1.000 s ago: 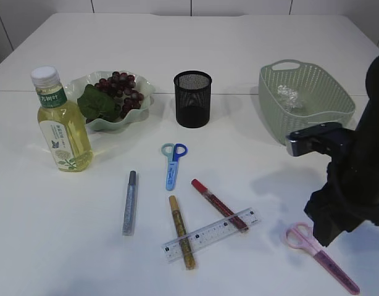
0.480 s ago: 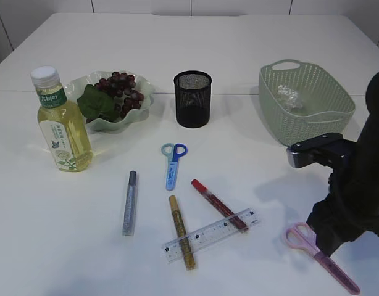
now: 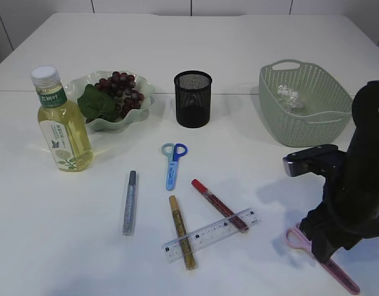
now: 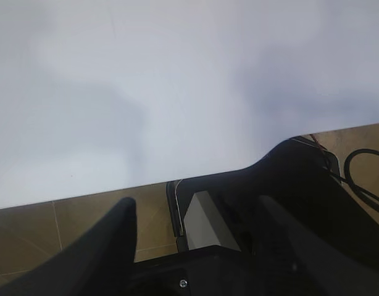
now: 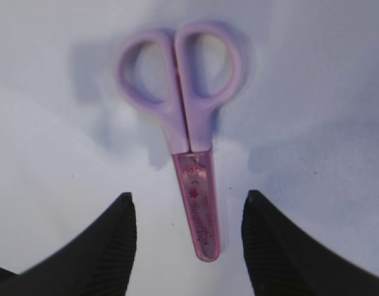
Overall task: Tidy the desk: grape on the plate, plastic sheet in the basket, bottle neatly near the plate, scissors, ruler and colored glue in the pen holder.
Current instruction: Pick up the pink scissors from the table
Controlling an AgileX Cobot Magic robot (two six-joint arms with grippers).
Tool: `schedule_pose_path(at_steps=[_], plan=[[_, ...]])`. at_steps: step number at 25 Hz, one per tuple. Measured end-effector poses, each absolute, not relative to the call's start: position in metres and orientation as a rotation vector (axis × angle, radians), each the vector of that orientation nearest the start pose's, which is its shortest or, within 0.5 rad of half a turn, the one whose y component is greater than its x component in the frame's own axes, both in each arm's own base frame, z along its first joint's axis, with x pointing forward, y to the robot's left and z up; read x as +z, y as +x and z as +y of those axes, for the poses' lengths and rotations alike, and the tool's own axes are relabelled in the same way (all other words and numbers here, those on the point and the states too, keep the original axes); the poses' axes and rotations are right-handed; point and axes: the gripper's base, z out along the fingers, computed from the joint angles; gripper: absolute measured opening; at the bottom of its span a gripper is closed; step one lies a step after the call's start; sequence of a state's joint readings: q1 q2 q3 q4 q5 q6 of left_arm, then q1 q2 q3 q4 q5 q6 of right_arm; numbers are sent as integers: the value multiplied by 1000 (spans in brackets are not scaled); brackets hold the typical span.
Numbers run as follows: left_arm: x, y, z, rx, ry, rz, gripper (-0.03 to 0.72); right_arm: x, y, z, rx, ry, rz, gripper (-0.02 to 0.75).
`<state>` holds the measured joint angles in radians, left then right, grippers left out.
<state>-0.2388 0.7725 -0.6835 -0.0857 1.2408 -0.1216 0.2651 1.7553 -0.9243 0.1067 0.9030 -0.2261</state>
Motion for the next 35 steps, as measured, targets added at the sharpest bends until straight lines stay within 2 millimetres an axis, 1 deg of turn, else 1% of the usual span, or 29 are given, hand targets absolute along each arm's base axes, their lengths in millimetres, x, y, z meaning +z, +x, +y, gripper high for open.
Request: schedule_pose_path(at_steps=[8,12,19,24,35], plan=[[283,100,-32,-202,146,2823,435,136,273,83,132,-648,3179,440],[283,100,-32,-202,146,2823,435,129,273,88,120,-682,3187,440],[283,100,-32,-202,146,2823,435,128,275,85,48,-747,3155,440],[283,100,-32,-200,146,2823,435,122,276,85,42,-755,3168,440],[283,101,-30,-163,152,2820,435,118,276,85,40,-757,3175,438]])
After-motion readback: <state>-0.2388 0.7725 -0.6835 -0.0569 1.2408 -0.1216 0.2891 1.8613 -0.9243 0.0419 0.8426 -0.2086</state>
